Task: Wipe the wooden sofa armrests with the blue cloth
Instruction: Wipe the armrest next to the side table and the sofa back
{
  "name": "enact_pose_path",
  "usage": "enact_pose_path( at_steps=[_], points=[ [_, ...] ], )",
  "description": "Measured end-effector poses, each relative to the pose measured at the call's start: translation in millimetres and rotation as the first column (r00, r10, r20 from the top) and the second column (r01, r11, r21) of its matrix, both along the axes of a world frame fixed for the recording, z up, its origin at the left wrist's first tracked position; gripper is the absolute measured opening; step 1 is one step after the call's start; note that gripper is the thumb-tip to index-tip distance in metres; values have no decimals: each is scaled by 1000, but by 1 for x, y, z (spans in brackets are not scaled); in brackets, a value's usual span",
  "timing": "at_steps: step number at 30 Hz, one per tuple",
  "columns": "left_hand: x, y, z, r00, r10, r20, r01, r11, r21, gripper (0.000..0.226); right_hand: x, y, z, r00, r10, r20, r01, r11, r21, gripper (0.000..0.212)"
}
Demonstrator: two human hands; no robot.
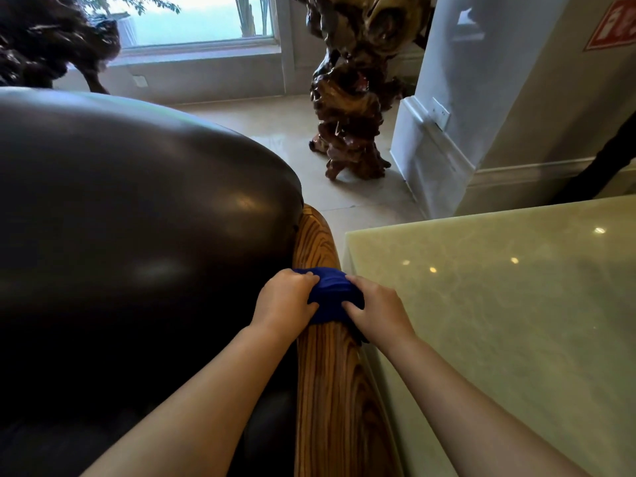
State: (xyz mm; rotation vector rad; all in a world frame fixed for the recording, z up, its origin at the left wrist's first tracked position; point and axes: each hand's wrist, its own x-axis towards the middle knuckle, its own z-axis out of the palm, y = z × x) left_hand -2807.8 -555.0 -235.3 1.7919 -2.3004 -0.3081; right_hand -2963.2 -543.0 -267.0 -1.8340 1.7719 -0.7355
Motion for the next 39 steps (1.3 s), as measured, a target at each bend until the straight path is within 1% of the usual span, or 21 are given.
enact_pose_path(
  at_steps=[2,4,6,8,9,10,12,14,17,20,24,27,30,34,36,39],
  points=[
    [-1,7,0,1000,-13,-2,13,1000,11,45,-1,8,2,999,-18,-37,18,1000,-7,45],
    [0,18,0,999,-32,-16,33,998,57,42,-3,20,4,994,-11,-105,11,1000,-1,41],
    [3,30,3,994,-25,-108,42,987,156,38,-9,31,10,986,8,-166,-4,1000,28,35],
    [10,38,12,973,31,-228,38,956,291,33,-13,38,22,979,47,-197,-26,994,104,30],
    [13,40,20,965,54,-258,40,938,345,30,-15,39,32,974,82,-213,-51,988,149,28],
    [15,42,29,961,67,-268,43,922,384,26,-17,39,43,969,120,-215,-78,978,194,26],
    [20,43,52,957,79,-279,51,902,429,22,-20,38,69,971,177,-160,-130,954,271,23],
    [24,44,80,953,74,-293,67,894,444,21,-22,39,100,971,217,-96,-179,936,303,19],
    [29,46,129,950,64,-306,82,893,443,21,-25,41,154,962,269,-47,-243,923,299,14],
    [33,52,187,949,35,-312,104,903,417,22,-28,44,217,947,322,-25,-301,909,289,14],
    [40,70,278,950,4,-311,113,927,356,24,-27,56,309,921,386,-50,-367,903,222,14],
    [53,96,347,961,-4,-278,87,955,284,25,-16,75,375,903,426,-53,-412,896,166,11],
    [75,126,403,971,17,-239,42,970,241,26,9,94,430,876,479,-54,-470,874,122,9],
    [124,184,472,972,64,-224,-17,978,207,20,60,131,498,819,568,-85,-563,823,71,8],
    [150,213,498,976,86,-200,-49,982,184,22,87,149,523,798,593,-112,-591,805,49,4],
    [193,263,530,976,121,-182,-94,984,150,24,134,184,552,766,624,-152,-631,776,3,6]
  ],
)
